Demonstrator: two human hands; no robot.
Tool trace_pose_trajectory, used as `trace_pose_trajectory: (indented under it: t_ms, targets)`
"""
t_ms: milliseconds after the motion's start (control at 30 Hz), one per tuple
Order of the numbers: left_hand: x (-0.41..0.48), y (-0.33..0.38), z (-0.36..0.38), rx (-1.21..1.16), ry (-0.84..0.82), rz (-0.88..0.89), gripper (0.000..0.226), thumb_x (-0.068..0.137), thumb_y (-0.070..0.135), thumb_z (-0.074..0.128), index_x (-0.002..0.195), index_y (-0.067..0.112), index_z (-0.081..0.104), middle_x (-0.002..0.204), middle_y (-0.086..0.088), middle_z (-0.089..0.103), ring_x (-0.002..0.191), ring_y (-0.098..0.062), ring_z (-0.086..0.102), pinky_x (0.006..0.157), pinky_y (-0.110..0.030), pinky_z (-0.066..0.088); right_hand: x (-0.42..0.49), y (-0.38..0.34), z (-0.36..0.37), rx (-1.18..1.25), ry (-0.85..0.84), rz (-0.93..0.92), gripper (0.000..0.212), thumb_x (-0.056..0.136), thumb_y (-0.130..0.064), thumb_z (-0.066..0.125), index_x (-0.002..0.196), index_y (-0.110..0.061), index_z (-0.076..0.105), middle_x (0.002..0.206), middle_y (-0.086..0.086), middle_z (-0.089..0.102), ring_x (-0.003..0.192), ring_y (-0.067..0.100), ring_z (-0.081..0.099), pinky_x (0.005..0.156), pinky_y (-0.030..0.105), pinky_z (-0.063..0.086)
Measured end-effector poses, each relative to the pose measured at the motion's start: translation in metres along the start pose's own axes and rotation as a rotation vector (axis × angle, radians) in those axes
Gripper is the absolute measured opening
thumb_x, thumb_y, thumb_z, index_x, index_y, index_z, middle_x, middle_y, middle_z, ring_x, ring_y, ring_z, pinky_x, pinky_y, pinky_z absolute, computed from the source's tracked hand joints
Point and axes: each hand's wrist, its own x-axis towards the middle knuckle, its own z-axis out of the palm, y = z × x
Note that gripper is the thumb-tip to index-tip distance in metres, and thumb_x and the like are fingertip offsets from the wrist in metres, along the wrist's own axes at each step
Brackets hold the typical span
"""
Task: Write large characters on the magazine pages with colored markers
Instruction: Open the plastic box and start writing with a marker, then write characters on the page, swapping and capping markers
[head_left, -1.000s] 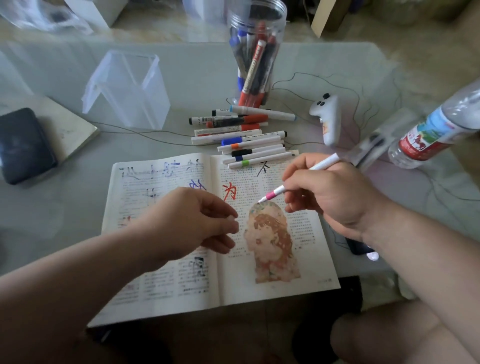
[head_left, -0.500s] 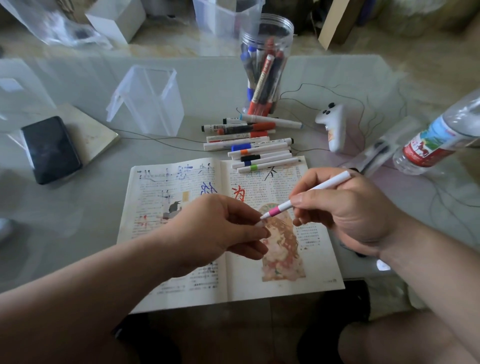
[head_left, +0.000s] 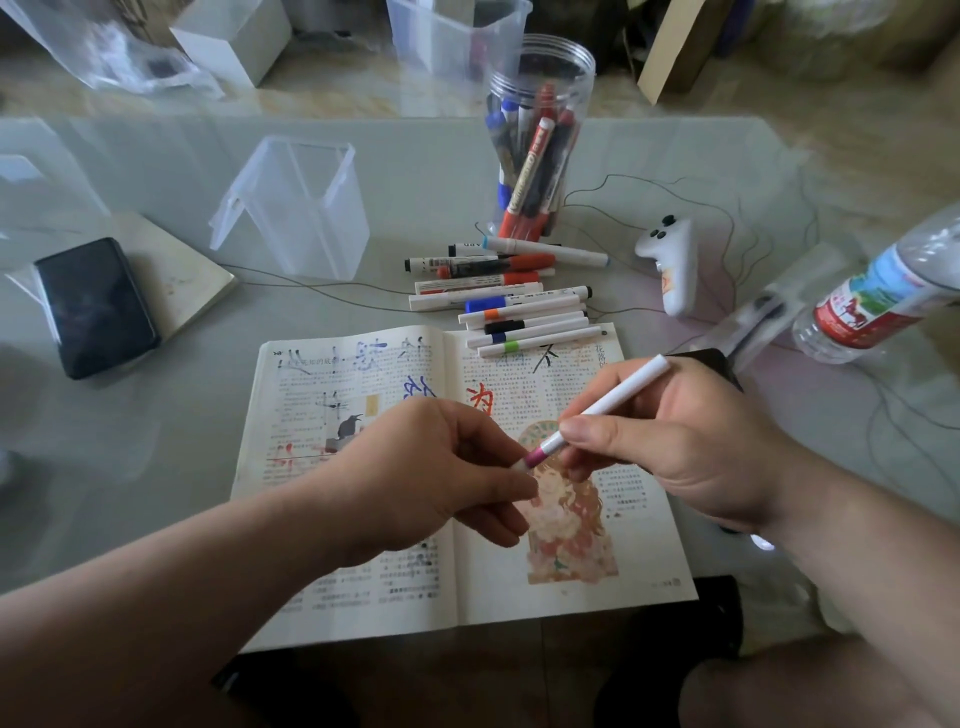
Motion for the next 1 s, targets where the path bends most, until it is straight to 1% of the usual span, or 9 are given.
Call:
trace_pose_trajectory:
  t_ms: [167, 300, 433, 567, 667, 767, 867, 933, 1000]
  targets:
    - [0.006, 0.001, -0.002, 0.019, 0.057, -0.025, 0.016, 0.081, 0.015, 0.082, 0.092, 0.008, 0.073, 0.075, -0.008, 0.077, 0.071, -0.021, 0.077, 0.074, -0.031, 0.063, 0.004, -0.002, 0.004, -0.017, 0.007, 0.008, 0.005, 0.079, -0.012, 0.074, 0.080, -0.007, 0.076, 0.078, 0.020, 0.076, 0.072, 0.033, 0.075, 0.068, 0.032, 0.059]
    - [0.007, 0.003, -0.001, 0.029, 0.092, -0.003, 0.014, 0.082, 0.016, 0.080, 0.089, 0.007, 0.072, 0.073, -0.007, 0.077, 0.069, -0.019, 0.077, 0.070, -0.027, 0.063, 0.011, 0.001, 0.008, -0.009, 0.049, 0.019, 0.015, 0.078, -0.021, 0.074, 0.081, -0.007, 0.076, 0.077, 0.019, 0.075, 0.069, 0.029, 0.073, 0.067, 0.030, 0.058]
    - [0.006, 0.002, 0.002, 0.039, 0.151, 0.029, 0.012, 0.084, 0.016, 0.079, 0.087, 0.006, 0.072, 0.069, -0.006, 0.076, 0.066, -0.019, 0.076, 0.067, -0.025, 0.062, 0.019, 0.007, 0.014, 0.003, 0.111, 0.049, 0.014, 0.087, -0.013, 0.073, 0.077, -0.003, 0.074, 0.069, 0.015, 0.071, 0.061, 0.027, 0.067, 0.061, 0.029, 0.056]
    - [0.007, 0.003, 0.004, -0.016, 0.223, 0.060, 0.013, 0.084, 0.015, 0.079, 0.086, 0.005, 0.071, 0.067, -0.008, 0.075, 0.063, -0.020, 0.075, 0.063, -0.026, 0.062, 0.028, 0.004, 0.018, -0.028, 0.169, 0.044, 0.023, 0.091, -0.015, 0.072, 0.070, -0.006, 0.072, 0.063, 0.010, 0.069, 0.056, 0.024, 0.064, 0.066, 0.041, 0.058]
    - [0.012, 0.009, 0.001, -0.032, 0.270, 0.102, 0.014, 0.083, 0.017, 0.080, 0.086, 0.007, 0.070, 0.068, -0.008, 0.075, 0.064, -0.022, 0.076, 0.067, -0.031, 0.062, 0.035, -0.001, 0.021, -0.055, 0.252, -0.033, 0.025, 0.093, -0.021, 0.071, 0.074, -0.004, 0.070, 0.063, 0.008, 0.071, 0.056, 0.021, 0.064, 0.062, 0.036, 0.056]
    - [0.019, 0.014, -0.004, 0.116, 0.222, 0.106, 0.016, 0.084, 0.023, 0.080, 0.090, 0.014, 0.070, 0.078, -0.001, 0.077, 0.064, -0.017, 0.075, 0.068, -0.034, 0.062, 0.037, -0.003, 0.029, -0.258, 0.284, -0.109, 0.022, 0.090, -0.029, 0.074, 0.077, -0.012, 0.072, 0.066, 0.002, 0.073, 0.059, 0.011, 0.067, 0.061, 0.024, 0.054]
    - [0.025, 0.021, -0.019, 0.551, 0.225, 0.126, 0.030, 0.076, 0.048, 0.082, 0.097, 0.031, 0.068, 0.098, 0.015, 0.071, 0.064, 0.001, 0.066, 0.062, -0.017, 0.050, 0.037, -0.007, 0.036, -0.476, 0.283, -0.141, 0.019, 0.093, -0.032, 0.070, 0.078, -0.023, 0.071, 0.066, -0.010, 0.069, 0.064, -0.001, 0.065, 0.058, 0.010, 0.046]
    - [0.023, 0.029, -0.029, 0.657, 0.340, 0.168, 0.031, 0.074, 0.055, 0.080, 0.093, 0.034, 0.068, 0.092, 0.017, 0.069, 0.064, 0.008, 0.060, 0.059, -0.012, 0.040, 0.040, -0.009, 0.035, -0.483, 0.303, -0.134, 0.022, 0.096, -0.034, 0.067, 0.076, -0.025, 0.068, 0.067, -0.010, 0.068, 0.065, 0.001, 0.065, 0.056, 0.013, 0.046]
    - [0.021, 0.036, -0.034, 0.644, 0.440, 0.242, 0.020, 0.080, 0.049, 0.077, 0.086, 0.032, 0.069, 0.084, 0.015, 0.070, 0.065, 0.005, 0.061, 0.057, -0.015, 0.040, 0.043, -0.011, 0.032, -0.493, 0.325, -0.124, 0.023, 0.097, -0.038, 0.064, 0.080, -0.022, 0.069, 0.068, -0.008, 0.069, 0.066, 0.006, 0.065, 0.061, 0.024, 0.051]
